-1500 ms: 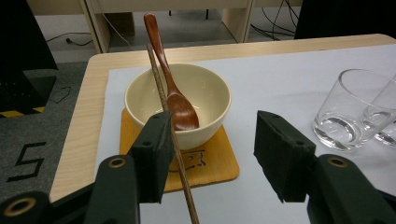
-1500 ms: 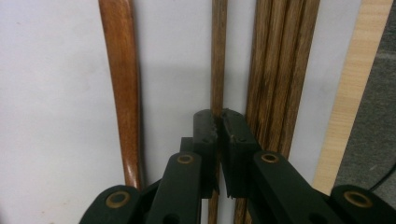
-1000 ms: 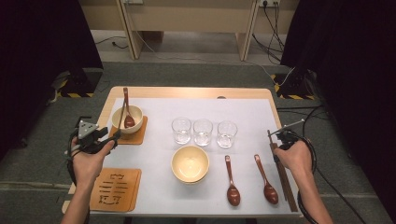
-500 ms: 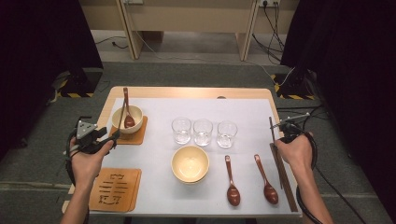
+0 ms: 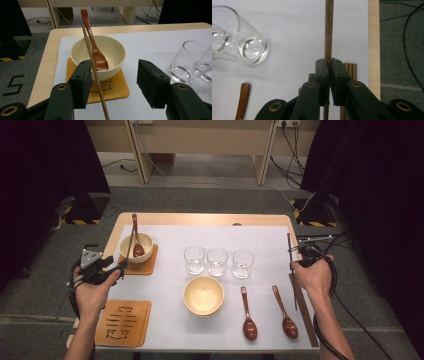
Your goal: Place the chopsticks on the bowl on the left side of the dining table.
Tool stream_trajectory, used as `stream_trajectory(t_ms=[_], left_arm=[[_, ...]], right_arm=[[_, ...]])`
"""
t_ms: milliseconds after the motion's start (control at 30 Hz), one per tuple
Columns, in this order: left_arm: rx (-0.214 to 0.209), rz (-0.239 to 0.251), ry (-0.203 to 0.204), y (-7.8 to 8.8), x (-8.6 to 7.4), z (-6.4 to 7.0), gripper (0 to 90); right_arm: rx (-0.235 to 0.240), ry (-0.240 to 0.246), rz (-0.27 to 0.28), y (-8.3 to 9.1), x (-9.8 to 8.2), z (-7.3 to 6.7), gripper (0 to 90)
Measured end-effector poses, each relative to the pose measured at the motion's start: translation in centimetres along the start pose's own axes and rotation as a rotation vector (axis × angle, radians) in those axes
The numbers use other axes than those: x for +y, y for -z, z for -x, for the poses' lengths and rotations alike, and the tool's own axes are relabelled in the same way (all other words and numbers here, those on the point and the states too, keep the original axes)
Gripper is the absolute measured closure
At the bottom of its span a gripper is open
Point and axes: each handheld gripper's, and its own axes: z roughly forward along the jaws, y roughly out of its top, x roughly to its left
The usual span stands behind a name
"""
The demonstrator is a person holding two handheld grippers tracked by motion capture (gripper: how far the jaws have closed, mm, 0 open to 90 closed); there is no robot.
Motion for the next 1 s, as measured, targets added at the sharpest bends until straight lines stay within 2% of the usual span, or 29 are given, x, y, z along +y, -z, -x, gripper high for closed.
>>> stream_trajectory(t_ms=[433,733,1000], left_arm=[[-0.014,0.005,0.006,-0.1,0.0,0.2,43.9],[-0.016,0.002,0.001,-0.3,-0.1,0.3,43.1],[-0.018,0.010,0.004,-0.1,0.0,0.3,42.5]], right_arm=[[0.001,0.042,0.166,0.9,0.9,-0.7,85.5],[0.002,0.060,0.226,0.7,1.4,-1.0,85.5],[0.016,0.042,0.291,0.7,2.0,-1.5,85.5]])
